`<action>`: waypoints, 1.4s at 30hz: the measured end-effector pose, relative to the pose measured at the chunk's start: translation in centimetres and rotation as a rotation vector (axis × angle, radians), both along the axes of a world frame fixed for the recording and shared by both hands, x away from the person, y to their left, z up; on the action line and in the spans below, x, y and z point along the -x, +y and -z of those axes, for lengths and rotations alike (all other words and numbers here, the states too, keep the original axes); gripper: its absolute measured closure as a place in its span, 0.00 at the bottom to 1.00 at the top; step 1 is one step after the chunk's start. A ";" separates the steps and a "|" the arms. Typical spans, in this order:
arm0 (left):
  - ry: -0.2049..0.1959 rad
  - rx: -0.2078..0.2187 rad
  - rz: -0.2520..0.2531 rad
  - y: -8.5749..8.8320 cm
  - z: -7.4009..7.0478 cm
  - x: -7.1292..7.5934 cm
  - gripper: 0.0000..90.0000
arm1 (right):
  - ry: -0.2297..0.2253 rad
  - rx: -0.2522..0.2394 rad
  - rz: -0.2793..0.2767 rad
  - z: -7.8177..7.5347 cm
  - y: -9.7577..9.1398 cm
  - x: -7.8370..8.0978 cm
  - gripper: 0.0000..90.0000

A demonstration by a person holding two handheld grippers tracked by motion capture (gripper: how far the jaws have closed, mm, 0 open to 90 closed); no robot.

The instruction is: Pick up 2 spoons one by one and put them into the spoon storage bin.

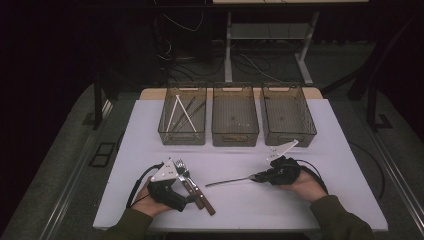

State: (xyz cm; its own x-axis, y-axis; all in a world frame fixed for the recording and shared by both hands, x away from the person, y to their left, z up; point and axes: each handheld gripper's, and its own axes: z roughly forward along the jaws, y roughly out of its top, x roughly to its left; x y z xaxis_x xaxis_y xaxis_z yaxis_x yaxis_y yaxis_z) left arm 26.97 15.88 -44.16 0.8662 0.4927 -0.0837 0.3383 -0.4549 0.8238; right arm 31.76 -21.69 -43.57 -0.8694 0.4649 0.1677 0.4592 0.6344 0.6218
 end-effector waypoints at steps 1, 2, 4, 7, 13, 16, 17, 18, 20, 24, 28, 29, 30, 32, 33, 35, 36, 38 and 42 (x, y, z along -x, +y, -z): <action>0.000 -0.001 0.000 0.0 0.0 0.0 0.00 | -0.001 -0.012 0.012 -0.1 -0.1 0.0 0.96; 0.000 0.000 0.000 0.0 0.0 0.0 0.00 | -0.003 -0.024 0.023 -0.3 -0.2 -0.1 0.96; -0.001 0.001 0.000 0.0 0.0 0.0 0.00 | -0.010 -0.039 0.051 -0.6 -0.4 -0.1 0.96; 0.001 0.002 0.000 0.0 0.0 0.0 0.00 | -0.024 -0.062 0.108 -1.1 -0.8 -0.2 0.96; 0.004 0.012 -0.004 0.0 0.0 0.0 0.00 | -0.059 -0.094 0.194 -2.5 -1.4 -0.3 0.96; 0.005 0.011 -0.003 0.0 0.0 -0.1 0.00 | -0.088 -0.113 0.226 -3.3 -1.8 -0.3 0.96; 0.005 0.011 -0.003 0.0 0.0 -0.1 0.00 | -0.096 -0.119 0.241 -3.6 -1.9 -0.4 0.96; 0.007 0.012 -0.005 0.0 0.0 -0.1 0.00 | -0.104 -0.127 0.252 -3.9 -2.1 -0.4 0.96; 0.007 0.009 -0.004 0.0 0.0 -0.1 0.00 | -0.118 -0.135 0.284 -4.4 -2.4 -0.6 0.96; 0.009 0.006 -0.005 0.0 0.1 -0.1 0.00 | -0.131 -0.147 0.348 -5.2 -3.0 -1.2 0.96; 0.009 0.003 -0.004 0.0 0.1 -0.1 0.00 | -0.146 -0.148 0.410 -5.9 -3.1 -1.9 0.96; 0.009 0.002 -0.004 0.0 0.1 -0.1 0.00 | -0.150 -0.149 0.422 -6.1 -3.1 -2.0 0.96; 0.009 0.000 -0.002 -0.1 0.1 -0.1 0.00 | -0.152 -0.151 0.427 -6.2 -3.1 -2.2 0.96; 0.009 0.001 -0.004 -0.1 0.1 -0.1 0.00 | -0.159 -0.153 0.450 -6.6 -3.0 -2.7 0.96; 0.010 0.002 -0.003 0.0 0.1 -0.1 0.00 | -0.164 -0.155 0.461 -6.7 -2.9 -3.0 0.96; 0.010 0.003 -0.004 0.0 0.1 -0.1 0.00 | -0.168 -0.162 0.477 -7.1 -2.7 -3.4 0.96; 0.010 0.003 -0.003 0.0 0.1 -0.1 0.00 | -0.176 -0.158 0.486 -7.2 -2.6 -3.8 0.96; 0.010 0.002 -0.002 -0.1 0.1 -0.1 0.00 | -0.185 -0.152 0.505 -7.5 -2.3 -4.3 0.96; 0.009 0.004 -0.002 -0.1 0.1 -0.1 0.00 | -0.197 -0.125 0.543 -7.8 -1.6 -5.8 0.96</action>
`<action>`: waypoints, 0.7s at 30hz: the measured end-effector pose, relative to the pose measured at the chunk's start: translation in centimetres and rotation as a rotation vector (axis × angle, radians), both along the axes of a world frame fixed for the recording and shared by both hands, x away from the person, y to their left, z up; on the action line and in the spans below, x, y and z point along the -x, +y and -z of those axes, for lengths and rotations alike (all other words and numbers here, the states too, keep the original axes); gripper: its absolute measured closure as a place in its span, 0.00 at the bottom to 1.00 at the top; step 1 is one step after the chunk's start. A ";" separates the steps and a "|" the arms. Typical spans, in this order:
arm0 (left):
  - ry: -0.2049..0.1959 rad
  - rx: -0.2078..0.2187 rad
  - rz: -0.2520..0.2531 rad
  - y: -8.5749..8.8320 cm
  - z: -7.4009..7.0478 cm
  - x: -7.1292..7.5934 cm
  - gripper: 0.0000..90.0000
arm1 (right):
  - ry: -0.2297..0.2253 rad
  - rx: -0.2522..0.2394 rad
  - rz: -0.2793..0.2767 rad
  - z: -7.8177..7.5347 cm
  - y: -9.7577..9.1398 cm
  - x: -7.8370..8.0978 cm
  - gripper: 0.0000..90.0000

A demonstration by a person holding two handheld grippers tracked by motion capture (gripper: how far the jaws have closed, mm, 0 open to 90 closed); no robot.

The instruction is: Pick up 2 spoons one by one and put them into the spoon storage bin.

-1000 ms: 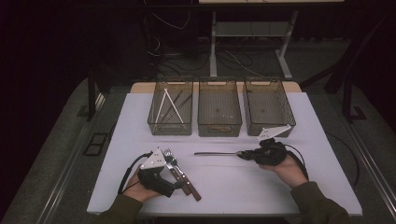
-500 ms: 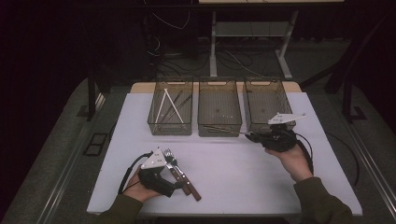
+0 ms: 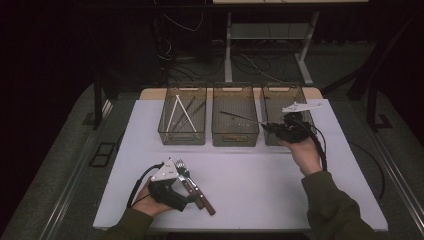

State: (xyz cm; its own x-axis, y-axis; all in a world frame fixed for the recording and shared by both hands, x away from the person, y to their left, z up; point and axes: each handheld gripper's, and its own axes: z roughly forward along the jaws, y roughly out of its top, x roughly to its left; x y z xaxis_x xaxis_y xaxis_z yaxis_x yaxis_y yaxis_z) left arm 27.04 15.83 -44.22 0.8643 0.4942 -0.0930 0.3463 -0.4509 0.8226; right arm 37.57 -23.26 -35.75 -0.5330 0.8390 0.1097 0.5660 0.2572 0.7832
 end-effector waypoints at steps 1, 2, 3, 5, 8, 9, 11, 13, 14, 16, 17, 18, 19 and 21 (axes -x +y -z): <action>0.000 0.000 0.000 0.0 0.0 0.0 0.00 | 0.001 0.003 0.013 -0.1 0.2 -0.4 0.96; 0.000 0.000 0.000 0.0 0.0 0.0 0.00 | 0.003 0.004 0.024 -0.1 0.4 -0.8 0.96; 0.000 -0.001 0.001 0.0 0.0 0.0 0.00 | 0.005 0.008 0.037 -0.1 0.7 -1.2 0.96; 0.000 0.001 0.002 0.0 0.0 0.0 0.00 | 0.011 0.016 0.065 0.0 1.2 -2.0 0.96; 0.002 0.011 -0.001 0.0 0.0 0.0 0.00 | 0.021 0.040 0.096 0.3 2.1 -3.2 0.96; 0.001 0.011 0.001 0.0 0.0 0.0 0.00 | 0.024 0.041 0.104 0.4 2.3 -3.7 0.96; 0.000 0.012 0.001 0.0 0.0 0.0 0.00 | 0.032 0.048 0.117 0.7 2.8 -4.4 0.96; -0.001 0.014 0.002 0.0 0.0 0.0 0.00 | 0.039 0.053 0.127 0.9 3.2 -5.0 0.96; -0.001 0.015 0.002 0.0 0.0 0.0 0.00 | 0.042 0.059 0.131 1.0 3.4 -5.3 0.96; 0.000 0.017 0.002 0.0 0.0 0.0 0.00 | 0.044 0.067 0.139 1.1 3.7 -5.8 0.96; 0.000 0.017 0.003 0.0 0.0 0.0 0.00 | 0.052 0.068 0.145 1.2 3.9 -6.1 0.96; 0.000 0.018 0.004 0.0 0.0 0.0 0.00 | 0.056 0.073 0.148 1.2 4.1 -6.3 0.96; -0.003 0.017 0.006 0.0 -0.1 0.0 0.00 | 0.057 0.074 0.154 1.3 4.3 -6.5 0.96; -0.003 0.018 0.006 0.0 -0.1 0.0 0.00 | 0.060 0.078 0.155 1.4 4.6 -6.8 0.96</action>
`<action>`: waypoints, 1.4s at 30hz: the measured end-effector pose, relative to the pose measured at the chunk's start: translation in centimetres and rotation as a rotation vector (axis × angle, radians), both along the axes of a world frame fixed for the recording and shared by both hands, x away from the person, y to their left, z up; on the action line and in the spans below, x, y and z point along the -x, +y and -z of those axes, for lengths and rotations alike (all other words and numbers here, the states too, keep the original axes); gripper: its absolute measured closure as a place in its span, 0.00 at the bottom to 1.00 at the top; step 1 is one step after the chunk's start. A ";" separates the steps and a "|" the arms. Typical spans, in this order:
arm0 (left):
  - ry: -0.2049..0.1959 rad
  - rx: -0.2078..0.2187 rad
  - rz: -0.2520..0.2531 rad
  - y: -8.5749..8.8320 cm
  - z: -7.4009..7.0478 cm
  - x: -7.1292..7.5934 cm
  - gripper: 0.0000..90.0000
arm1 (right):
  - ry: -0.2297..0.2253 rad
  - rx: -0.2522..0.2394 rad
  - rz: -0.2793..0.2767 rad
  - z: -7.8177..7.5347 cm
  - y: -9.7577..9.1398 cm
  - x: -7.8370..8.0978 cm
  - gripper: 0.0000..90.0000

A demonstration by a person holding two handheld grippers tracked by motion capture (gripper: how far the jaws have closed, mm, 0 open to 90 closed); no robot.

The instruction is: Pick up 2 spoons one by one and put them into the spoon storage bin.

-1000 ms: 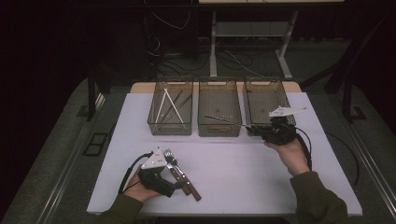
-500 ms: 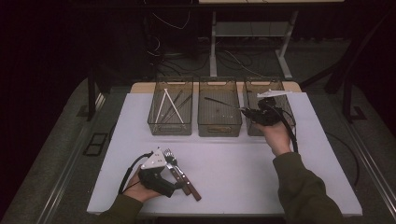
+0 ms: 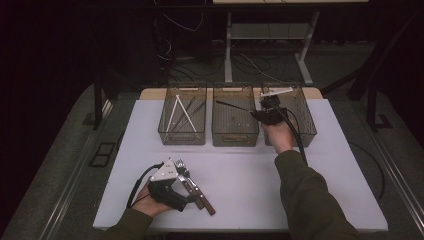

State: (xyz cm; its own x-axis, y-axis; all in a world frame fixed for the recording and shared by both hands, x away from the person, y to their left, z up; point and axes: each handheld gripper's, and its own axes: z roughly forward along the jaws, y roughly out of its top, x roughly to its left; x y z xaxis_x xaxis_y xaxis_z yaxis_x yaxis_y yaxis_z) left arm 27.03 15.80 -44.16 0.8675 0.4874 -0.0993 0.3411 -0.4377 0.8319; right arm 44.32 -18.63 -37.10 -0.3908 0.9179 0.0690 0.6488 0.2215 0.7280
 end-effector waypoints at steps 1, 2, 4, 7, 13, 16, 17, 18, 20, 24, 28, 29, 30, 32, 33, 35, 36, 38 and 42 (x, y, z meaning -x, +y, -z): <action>0.000 0.002 0.000 0.0 0.0 0.0 0.00 | 0.003 0.000 0.006 0.0 0.2 -0.1 0.96; 0.000 0.002 0.000 0.0 0.0 0.0 0.00 | 0.005 0.006 0.003 0.1 0.4 -0.2 0.96; 0.001 0.007 -0.003 -0.1 0.0 0.0 0.00 | 0.011 0.011 -0.001 0.3 0.8 -0.4 0.96; 0.001 0.009 -0.003 -0.1 0.0 0.1 0.00 | 0.013 0.011 -0.008 0.4 1.1 -0.4 0.92; 0.000 0.009 -0.002 0.0 0.0 0.0 0.00 | -0.008 -0.019 -0.027 0.1 1.1 -0.1 0.67; -0.001 0.009 -0.004 0.0 0.0 0.0 0.00 | -0.005 -0.055 -0.064 0.0 0.8 0.2 0.56; 0.002 0.008 -0.003 0.0 0.0 0.0 0.00 | -0.003 -0.066 -0.075 0.0 0.8 0.3 0.53; 0.009 0.010 -0.005 -0.1 0.0 0.1 0.00 | -0.002 -0.079 -0.089 -0.1 0.7 0.6 0.50; 0.014 0.002 -0.007 -0.1 0.0 0.1 0.00 | -0.016 -0.108 -0.122 -0.2 0.3 1.1 0.46; 0.018 -0.009 -0.014 0.0 0.0 0.1 0.00 | -0.046 -0.157 -0.174 -0.4 -0.3 2.4 0.37; 0.022 -0.036 -0.015 0.3 -0.1 0.0 0.05 | -0.058 -0.172 -0.193 -0.5 -0.7 4.0 0.26; 0.024 -0.040 -0.017 0.3 -0.1 -0.1 0.06 | -0.066 -0.175 -0.209 -0.4 -0.8 4.5 0.23; 0.026 -0.042 -0.019 0.4 -0.1 -0.1 0.09 | -0.065 -0.183 -0.227 -0.3 -1.0 5.0 0.22; 0.030 -0.046 -0.027 0.5 -0.2 0.0 0.14 | -0.068 -0.191 -0.262 -0.1 -1.4 5.9 0.21; 0.034 -0.044 -0.031 0.6 -0.2 0.0 0.16 | -0.076 -0.191 -0.276 0.0 -1.7 6.3 0.21; 0.036 -0.043 -0.038 0.7 -0.3 0.0 0.19 | -0.083 -0.202 -0.307 0.3 -2.2 7.3 0.21; 0.041 -0.041 -0.039 0.8 -0.4 0.0 0.22 | -0.085 -0.198 -0.324 0.5 -2.4 7.8 0.21; 0.042 -0.045 -0.032 0.9 -0.4 0.1 0.27 | -0.085 -0.191 -0.343 1.1 -2.9 8.8 0.21; 0.047 -0.046 -0.011 1.0 -0.7 0.2 0.45 | -0.087 -0.154 -0.367 2.3 -4.0 10.4 0.21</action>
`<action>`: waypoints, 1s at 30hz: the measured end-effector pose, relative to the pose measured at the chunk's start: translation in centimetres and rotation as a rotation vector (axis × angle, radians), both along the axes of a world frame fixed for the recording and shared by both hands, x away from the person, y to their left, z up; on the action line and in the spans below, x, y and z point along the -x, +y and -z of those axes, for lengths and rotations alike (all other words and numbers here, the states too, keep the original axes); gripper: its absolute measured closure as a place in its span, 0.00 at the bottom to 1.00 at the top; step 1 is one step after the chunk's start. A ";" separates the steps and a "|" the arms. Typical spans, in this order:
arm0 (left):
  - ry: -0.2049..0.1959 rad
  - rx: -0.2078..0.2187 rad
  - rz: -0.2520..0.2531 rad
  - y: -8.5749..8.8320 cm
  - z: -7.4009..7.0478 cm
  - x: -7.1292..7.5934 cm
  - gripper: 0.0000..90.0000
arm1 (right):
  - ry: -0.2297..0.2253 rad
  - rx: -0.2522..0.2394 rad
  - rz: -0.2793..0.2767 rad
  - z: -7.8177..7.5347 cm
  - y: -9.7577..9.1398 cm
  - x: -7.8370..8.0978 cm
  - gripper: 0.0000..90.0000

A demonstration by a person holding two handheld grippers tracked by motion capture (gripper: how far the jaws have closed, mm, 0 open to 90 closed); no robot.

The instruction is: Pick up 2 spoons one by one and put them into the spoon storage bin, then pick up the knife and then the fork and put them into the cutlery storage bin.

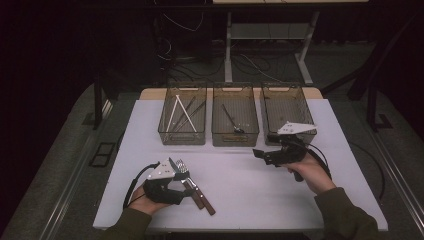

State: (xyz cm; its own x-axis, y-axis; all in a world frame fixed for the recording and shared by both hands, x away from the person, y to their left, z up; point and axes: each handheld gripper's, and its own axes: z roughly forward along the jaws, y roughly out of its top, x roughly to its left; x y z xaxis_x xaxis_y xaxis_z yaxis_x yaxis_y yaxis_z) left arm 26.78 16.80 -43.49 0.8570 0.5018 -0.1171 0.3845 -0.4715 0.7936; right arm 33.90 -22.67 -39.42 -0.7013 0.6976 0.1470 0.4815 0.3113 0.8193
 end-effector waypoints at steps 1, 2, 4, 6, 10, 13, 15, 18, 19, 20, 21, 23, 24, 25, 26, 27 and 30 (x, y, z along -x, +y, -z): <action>0.002 -0.001 0.001 0.0 -0.1 0.1 0.48 | -0.003 0.010 -0.006 0.3 -0.3 0.4 0.21; -0.001 -0.001 0.006 0.0 -0.1 0.1 0.53 | -0.010 0.017 -0.011 0.6 -0.7 0.7 0.21; 0.000 0.002 0.016 0.1 -0.2 0.2 0.61 | -0.013 0.017 -0.019 1.2 -1.4 1.5 0.21; 0.005 0.004 0.024 0.1 -0.3 0.3 0.69 | -0.012 0.019 -0.019 1.8 -2.1 2.2 0.21; 0.014 0.001 0.040 0.3 -0.3 0.3 0.82 | -0.017 0.018 -0.025 2.6 -3.4 3.8 0.21; 0.027 -0.009 0.047 0.3 -0.3 0.4 0.90 | -0.021 0.004 -0.022 3.1 -4.2 4.8 0.21; 0.038 -0.017 0.057 0.4 -0.3 0.4 0.95 | -0.022 0.013 -0.024 3.4 -4.6 5.5 0.21; 0.053 -0.038 0.077 0.4 -0.2 0.4 0.99 | -0.009 0.013 -0.023 3.8 -5.2 6.3 0.21; 0.058 -0.051 0.088 0.3 -0.1 0.4 0.99 | -0.005 0.015 -0.027 3.9 -5.4 6.6 0.21; 0.065 -0.055 0.095 0.2 0.0 0.4 0.99 | -0.006 0.026 -0.028 4.1 -5.6 6.9 0.21; 0.069 -0.061 0.101 0.1 0.1 0.4 0.99 | -0.004 0.029 -0.030 4.2 -5.7 7.2 0.21; 0.084 -0.079 0.120 -0.1 0.3 0.5 0.99 | -0.005 0.038 -0.036 4.4 -5.9 7.7 0.21; 0.086 -0.081 0.130 -0.2 0.4 0.5 0.99 | 0.000 0.037 -0.036 4.5 -6.0 7.9 0.21; 0.096 -0.086 0.143 -0.4 0.5 0.5 0.99 | 0.000 0.039 -0.037 4.5 -6.0 8.0 0.21; 0.100 -0.091 0.150 -0.5 0.6 0.6 0.99 | -0.001 0.040 -0.045 4.6 -6.1 8.2 0.21; 0.106 -0.097 0.165 -0.7 0.8 0.6 0.99 | 0.000 0.042 -0.047 4.6 -6.1 8.2 0.21; 0.120 -0.108 0.199 -1.4 1.1 0.6 0.99 | -0.005 0.035 -0.057 4.5 -5.9 8.2 0.21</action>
